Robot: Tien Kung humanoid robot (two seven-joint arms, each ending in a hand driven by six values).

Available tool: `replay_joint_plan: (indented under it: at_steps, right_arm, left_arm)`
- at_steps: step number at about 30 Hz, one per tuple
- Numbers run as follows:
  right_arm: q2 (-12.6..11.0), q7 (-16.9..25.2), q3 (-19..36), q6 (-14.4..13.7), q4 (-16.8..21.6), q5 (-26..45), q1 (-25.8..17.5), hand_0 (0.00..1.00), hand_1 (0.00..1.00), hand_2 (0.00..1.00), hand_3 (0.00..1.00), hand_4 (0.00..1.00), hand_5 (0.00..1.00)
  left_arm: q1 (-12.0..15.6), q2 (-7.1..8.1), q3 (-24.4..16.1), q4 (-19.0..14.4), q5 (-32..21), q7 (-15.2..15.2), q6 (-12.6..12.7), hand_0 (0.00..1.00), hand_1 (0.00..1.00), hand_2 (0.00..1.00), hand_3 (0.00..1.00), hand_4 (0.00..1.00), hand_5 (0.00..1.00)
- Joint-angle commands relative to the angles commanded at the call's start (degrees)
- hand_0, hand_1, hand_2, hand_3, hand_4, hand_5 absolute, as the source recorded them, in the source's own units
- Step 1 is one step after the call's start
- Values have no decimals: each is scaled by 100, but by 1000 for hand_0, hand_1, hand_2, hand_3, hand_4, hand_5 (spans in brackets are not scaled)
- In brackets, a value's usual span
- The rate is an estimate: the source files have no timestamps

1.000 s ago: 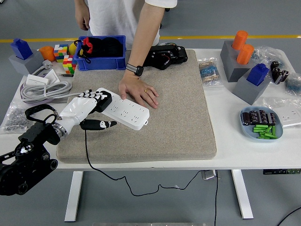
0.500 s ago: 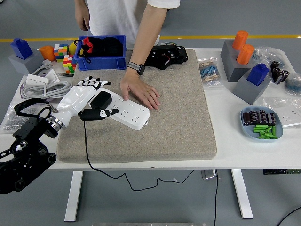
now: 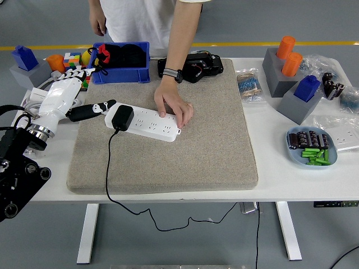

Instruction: Press the white button,pick up the black plug,place it near the board,insert it into the board

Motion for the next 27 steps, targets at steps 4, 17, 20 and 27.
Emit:
replay_joint_plan:
  at_steps: [4, 17, 20, 27]
  right_arm:
    - [-11, -2, 5, -1, 0, -4, 19, 739, 685, 677, 623, 674, 386]
    - [-57, -9, -39, 3, 7, -5, 90, 741, 685, 677, 623, 674, 386]
    - [-58, -11, -58, 6, 5, -2, 95, 739, 685, 677, 622, 673, 386]
    - [-69, -14, -125, 14, 10, -8, 130, 740, 685, 677, 623, 674, 386]
  left_arm:
    - [197, -57, -604, 40, 98, 40, -41, 962, 956, 909, 891, 935, 767]
    - [818, -221, -2118, -136, 383, 100, -136, 963, 955, 910, 885, 925, 751]
    - [940, -272, -2292, -179, 401, 103, -150, 961, 955, 911, 884, 921, 746]
    - [1134, -557, -2785, -206, 487, 101, -176, 960, 954, 912, 883, 917, 742]
